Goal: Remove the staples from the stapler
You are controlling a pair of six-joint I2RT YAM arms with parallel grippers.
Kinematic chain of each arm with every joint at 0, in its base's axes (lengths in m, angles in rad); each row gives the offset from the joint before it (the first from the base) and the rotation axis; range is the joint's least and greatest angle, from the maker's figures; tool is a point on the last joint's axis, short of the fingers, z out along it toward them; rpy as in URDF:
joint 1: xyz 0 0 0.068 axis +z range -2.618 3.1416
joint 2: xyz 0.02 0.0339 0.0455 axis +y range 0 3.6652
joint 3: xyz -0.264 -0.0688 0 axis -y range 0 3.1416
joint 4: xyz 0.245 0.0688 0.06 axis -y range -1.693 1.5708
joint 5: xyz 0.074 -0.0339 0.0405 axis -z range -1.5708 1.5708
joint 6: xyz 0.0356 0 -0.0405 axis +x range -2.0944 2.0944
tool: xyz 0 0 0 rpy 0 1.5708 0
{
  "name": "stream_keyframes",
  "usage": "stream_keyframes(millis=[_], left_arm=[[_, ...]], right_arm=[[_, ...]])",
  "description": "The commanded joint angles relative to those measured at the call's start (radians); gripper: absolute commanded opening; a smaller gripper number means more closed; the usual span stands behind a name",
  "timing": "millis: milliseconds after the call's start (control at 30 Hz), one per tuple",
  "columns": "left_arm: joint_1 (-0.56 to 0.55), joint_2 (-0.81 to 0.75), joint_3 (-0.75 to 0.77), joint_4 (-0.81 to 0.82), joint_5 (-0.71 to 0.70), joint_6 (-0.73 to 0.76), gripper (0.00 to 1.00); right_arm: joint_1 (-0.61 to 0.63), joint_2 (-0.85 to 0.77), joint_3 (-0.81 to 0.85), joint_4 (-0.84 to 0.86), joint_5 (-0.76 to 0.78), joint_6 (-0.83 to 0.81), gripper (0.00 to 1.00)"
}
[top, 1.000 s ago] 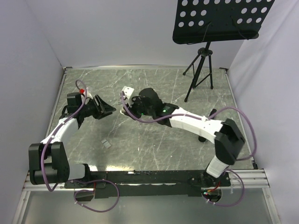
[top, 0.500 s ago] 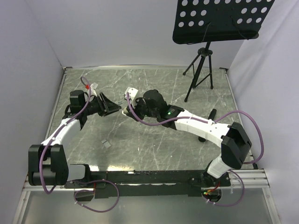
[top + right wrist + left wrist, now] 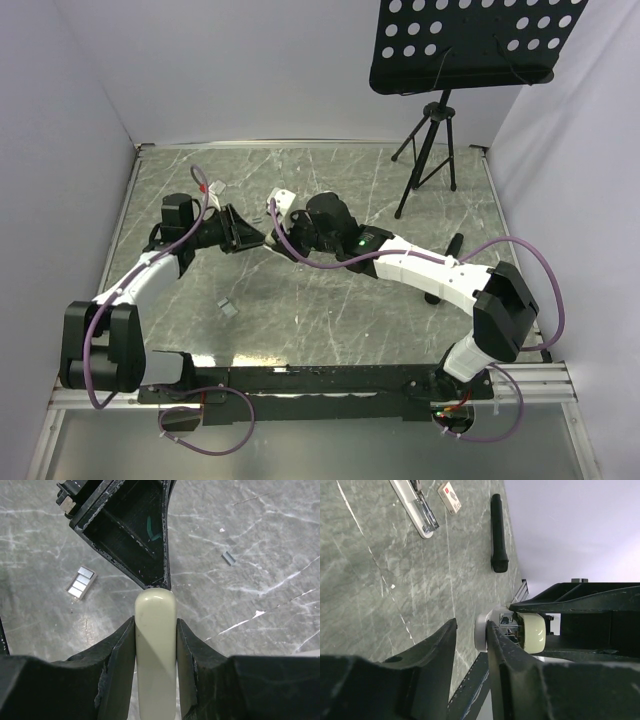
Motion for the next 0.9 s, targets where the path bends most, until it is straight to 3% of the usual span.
stream_keyframes(millis=[0,267,367,400,433,567,600,700,867], left_arm=[[-0.007,0.016,0.008,0.056,0.034,0.006,0.35],[-0.024,0.047,-0.018,0.13,0.071,-0.081,0.32],[-0.025,0.048,-0.025,0.133,0.072,-0.091,0.15],[-0.025,0.051,-0.024,0.13,0.071,-0.092,0.01],[-0.025,0.057,-0.021,0.111,0.069,-0.089,0.01],[-0.025,0.048,-0.012,0.09,0.051,-0.081,0.01],[-0.025,0.044,-0.013,0.092,0.046,-0.086,0.01],[-0.025,0.037,-0.018,0.107,0.037,-0.1,0.01],[-0.025,0.044,-0.015,0.109,0.026,-0.106,0.01]], right_arm=[[-0.004,-0.012,0.022,0.075,-0.006,0.003,0.0],[-0.004,0.041,0.014,0.104,-0.008,0.018,0.0],[-0.004,0.058,0.02,0.098,-0.003,0.02,0.0],[-0.004,0.061,0.022,0.098,-0.002,0.023,0.0],[-0.004,0.063,0.022,0.096,0.003,0.026,0.0],[-0.006,0.069,0.052,0.06,0.018,0.037,0.25],[-0.006,0.069,0.059,0.047,0.014,0.035,0.39],[-0.006,0.075,0.077,0.015,0.001,0.024,0.53],[-0.006,0.126,0.134,-0.04,0.007,0.03,0.59]])
